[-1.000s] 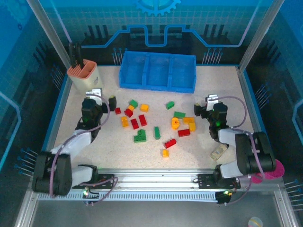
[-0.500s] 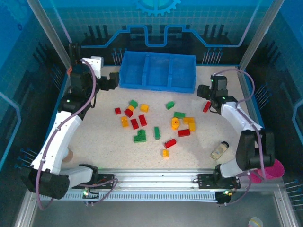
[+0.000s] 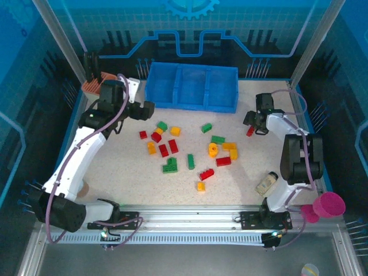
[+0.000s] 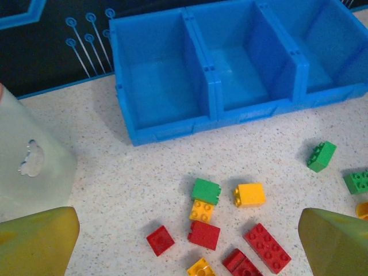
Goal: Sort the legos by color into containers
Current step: Pick up the lego from the middle-right of the table, then place the lego in the container.
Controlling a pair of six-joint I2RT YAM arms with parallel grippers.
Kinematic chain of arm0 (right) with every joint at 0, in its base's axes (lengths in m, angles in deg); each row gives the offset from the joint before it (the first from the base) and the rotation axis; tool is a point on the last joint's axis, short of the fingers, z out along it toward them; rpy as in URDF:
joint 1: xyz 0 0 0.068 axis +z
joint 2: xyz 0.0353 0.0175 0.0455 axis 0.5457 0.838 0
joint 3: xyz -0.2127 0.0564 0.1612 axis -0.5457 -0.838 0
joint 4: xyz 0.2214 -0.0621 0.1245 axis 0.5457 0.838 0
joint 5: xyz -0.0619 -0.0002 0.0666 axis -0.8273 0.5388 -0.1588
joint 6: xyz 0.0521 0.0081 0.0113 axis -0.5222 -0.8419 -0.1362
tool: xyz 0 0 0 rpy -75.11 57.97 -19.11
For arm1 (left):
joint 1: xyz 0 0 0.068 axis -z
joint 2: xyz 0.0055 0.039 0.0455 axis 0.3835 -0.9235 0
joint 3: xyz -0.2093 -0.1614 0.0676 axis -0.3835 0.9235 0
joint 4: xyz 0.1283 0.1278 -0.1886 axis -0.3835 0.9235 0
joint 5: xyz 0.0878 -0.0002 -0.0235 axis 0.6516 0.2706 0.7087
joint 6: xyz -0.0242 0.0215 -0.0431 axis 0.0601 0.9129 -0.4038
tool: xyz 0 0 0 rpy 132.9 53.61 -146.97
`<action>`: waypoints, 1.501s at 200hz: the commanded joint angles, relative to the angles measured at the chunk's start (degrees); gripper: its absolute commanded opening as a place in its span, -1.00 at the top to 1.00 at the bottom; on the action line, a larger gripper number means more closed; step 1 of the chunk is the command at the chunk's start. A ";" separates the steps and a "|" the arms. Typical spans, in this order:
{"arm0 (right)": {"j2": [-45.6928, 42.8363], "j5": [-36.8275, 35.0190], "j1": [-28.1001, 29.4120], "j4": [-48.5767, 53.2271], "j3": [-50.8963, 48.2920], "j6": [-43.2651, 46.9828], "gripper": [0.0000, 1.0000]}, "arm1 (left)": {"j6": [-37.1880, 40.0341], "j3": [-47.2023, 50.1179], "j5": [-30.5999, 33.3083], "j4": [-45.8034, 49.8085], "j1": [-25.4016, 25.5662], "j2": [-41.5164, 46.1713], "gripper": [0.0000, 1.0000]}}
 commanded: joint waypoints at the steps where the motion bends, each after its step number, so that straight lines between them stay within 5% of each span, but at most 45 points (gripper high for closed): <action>1: 2.50 0.79 -0.49 2.57 2.24 -2.25 -0.39 | 1.59 0.59 -1.54 0.40 0.89 -1.50 -0.98; 47: 6.57 1.94 -0.71 3.05 3.47 -3.02 -0.27 | 2.01 0.90 -1.45 0.08 1.36 -2.43 -0.98; 126: 10.50 3.04 -0.46 8.37 7.49 -1.79 0.49 | 2.60 1.69 -0.69 0.09 1.55 -3.58 -0.98; 202: 8.71 1.08 2.16 15.84 14.14 6.83 0.63 | 3.95 1.12 0.51 0.48 1.48 -4.29 -0.98; 247: 6.61 -9.17 12.06 21.10 29.61 17.76 0.63 | 4.02 1.52 0.38 0.45 1.53 -4.88 -0.98; 300: 17.88 -13.44 18.54 18.75 47.35 27.88 0.64 | 4.29 2.28 0.29 -0.21 1.53 -4.41 -0.98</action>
